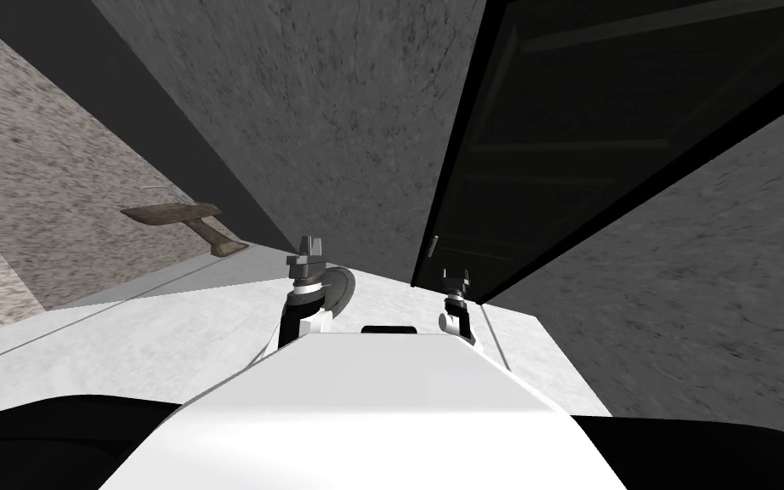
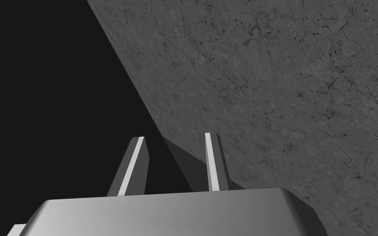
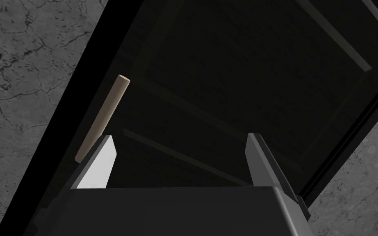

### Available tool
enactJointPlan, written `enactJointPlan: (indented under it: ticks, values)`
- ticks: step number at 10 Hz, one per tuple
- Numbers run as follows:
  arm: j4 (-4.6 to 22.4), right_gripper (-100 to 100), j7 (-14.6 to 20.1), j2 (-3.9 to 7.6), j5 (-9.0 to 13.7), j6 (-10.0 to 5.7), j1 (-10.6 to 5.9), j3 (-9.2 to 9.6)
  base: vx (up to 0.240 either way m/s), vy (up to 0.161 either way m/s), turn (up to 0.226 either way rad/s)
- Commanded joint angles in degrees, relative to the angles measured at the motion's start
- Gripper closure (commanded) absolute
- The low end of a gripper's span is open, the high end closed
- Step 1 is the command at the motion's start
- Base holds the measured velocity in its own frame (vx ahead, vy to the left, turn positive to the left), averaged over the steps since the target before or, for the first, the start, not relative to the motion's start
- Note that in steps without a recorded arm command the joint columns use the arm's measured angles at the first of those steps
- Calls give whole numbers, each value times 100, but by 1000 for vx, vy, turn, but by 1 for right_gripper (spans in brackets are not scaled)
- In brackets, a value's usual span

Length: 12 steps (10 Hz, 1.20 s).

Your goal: Pull the door open

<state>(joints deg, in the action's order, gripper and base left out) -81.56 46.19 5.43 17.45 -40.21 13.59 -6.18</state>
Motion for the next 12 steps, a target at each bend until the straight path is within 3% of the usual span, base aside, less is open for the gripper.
enactJointPlan:
  ticks: [1, 12]
  values:
    - [247, -100, 196, -11, 114, -71, -56, -4, 86, -61, 133]
    - [1637, -100, 1313, -83, 838, -311, -466, -85, 78, -53, 132]
